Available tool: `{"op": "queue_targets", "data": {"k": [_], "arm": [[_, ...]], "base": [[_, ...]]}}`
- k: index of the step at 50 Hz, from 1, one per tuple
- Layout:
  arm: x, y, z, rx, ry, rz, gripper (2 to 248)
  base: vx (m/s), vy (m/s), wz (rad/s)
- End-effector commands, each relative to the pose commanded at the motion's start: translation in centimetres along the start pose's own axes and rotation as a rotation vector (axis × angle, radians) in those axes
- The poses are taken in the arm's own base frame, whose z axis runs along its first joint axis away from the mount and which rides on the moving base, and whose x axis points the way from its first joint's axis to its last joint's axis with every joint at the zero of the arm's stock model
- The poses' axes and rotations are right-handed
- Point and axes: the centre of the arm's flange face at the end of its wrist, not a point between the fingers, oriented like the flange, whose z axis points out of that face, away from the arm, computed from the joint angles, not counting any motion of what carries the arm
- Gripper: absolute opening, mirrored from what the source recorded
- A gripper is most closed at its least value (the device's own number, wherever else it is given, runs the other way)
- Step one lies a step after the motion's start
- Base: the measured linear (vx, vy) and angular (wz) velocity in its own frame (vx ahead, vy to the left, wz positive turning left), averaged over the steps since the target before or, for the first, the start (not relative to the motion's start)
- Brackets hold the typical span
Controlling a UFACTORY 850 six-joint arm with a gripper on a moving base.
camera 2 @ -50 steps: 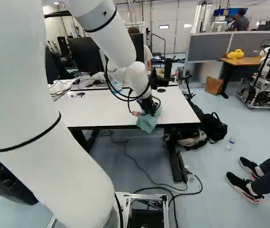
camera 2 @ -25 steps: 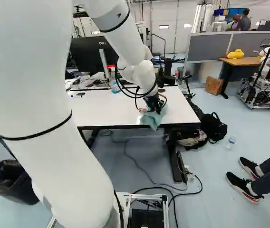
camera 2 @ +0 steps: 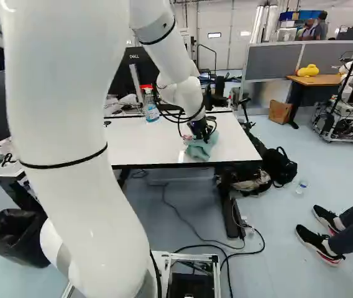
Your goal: Clean the table with the green towel
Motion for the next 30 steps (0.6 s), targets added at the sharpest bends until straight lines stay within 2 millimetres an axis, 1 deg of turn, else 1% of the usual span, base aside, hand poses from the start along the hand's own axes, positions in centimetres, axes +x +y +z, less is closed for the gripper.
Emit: {"op": "queue_targets", "data": {"k": [13,30], "arm": [[1.7,-1.6,1.1,0.014,0.008,-0.023,50],[3.5,-4.3,2.4,0.036,0.018,-0.06,50]], "base": [[0.0,0.0,0.0],[0.0,0.0,0.0]]}}
